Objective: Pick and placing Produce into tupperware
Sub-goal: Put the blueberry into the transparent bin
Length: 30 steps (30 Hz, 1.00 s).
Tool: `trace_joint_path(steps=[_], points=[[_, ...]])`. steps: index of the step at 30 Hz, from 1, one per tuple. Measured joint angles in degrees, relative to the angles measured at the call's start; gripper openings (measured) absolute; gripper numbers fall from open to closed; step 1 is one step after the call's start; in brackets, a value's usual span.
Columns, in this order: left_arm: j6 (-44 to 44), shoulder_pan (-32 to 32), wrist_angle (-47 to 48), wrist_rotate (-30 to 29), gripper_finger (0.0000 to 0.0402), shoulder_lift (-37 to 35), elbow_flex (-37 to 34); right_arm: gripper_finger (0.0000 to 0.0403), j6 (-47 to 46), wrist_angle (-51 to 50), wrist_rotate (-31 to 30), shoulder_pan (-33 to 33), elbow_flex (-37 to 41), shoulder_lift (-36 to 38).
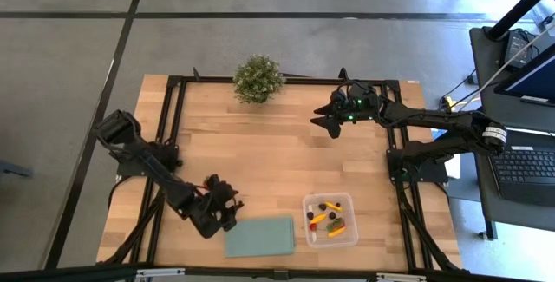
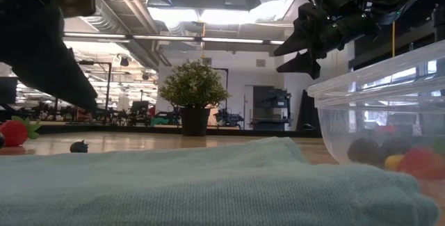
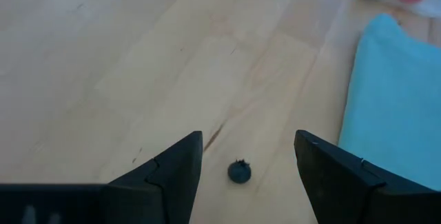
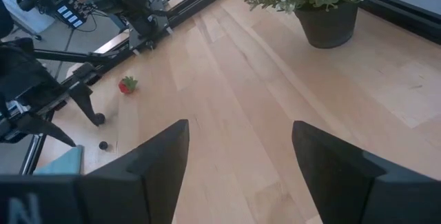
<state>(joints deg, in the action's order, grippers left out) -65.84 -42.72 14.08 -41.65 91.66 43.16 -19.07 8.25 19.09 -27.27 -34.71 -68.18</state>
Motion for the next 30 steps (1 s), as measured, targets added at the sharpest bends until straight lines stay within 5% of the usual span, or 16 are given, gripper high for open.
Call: trace_joint_path(steps=[14, 30], points=[[-5.27, -2.83, -0.45, -10.04, 0.0221, 2.81, 0.0, 0.0259, -0.13, 0.02, 0.0, 0.02, 0.01, 0.0], [-10.54, -4.22, -8.13, -11.86, 0.0221, 15.19, -0.02, 0.0259, 0.02, 0.04, -0.04, 0.02, -0.01, -0.01]])
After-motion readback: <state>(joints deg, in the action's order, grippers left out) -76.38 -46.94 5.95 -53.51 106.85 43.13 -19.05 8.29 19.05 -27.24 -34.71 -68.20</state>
